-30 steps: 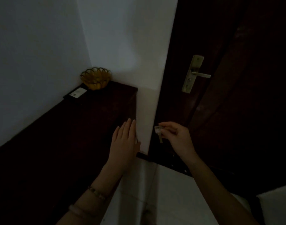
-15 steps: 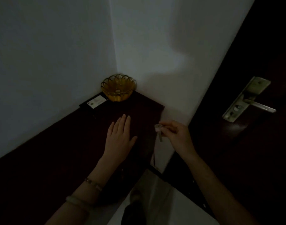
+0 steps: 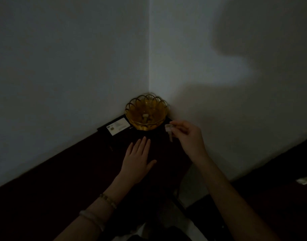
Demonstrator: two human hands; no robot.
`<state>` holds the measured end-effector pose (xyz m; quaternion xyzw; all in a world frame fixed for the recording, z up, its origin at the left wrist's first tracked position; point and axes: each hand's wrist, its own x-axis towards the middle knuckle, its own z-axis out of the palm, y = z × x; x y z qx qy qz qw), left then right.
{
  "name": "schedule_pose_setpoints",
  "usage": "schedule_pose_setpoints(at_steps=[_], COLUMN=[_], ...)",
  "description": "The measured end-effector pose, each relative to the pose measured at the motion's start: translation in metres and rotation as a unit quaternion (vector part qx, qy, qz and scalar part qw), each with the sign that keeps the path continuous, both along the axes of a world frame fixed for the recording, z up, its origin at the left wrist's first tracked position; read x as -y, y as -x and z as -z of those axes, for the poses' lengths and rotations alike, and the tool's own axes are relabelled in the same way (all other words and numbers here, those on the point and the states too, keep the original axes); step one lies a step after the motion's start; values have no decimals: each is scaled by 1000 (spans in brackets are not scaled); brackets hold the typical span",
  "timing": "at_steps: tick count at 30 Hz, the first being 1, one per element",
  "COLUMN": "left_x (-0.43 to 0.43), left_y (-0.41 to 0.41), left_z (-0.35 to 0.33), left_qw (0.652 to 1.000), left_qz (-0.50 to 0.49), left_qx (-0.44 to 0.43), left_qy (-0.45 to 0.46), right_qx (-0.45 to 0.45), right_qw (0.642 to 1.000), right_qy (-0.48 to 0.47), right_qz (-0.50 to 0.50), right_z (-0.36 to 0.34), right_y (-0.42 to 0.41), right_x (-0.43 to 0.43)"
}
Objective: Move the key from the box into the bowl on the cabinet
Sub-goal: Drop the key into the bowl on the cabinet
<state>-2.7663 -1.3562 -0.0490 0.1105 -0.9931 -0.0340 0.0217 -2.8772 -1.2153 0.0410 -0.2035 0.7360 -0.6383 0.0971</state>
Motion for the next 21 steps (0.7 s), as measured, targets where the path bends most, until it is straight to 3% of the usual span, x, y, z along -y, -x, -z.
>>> schedule_pose_setpoints(at_steps=[6,15,21], left_x=[5,10,11], left_y=[22,27,23], left_z=[12,24,25], left_qw=[1000,998,998], left_qz=[-11,-4,-11], left_qx=[22,63,58], left_qy=[12,-16,-27], right_qx=[27,-40,-106], right_qw=[999,990,940], right_qy=[10,-47,-240], right_qz=[-40,-125,-217], right_z=[0,7,29], right_y=[41,96,122], right_x=[32,86,123])
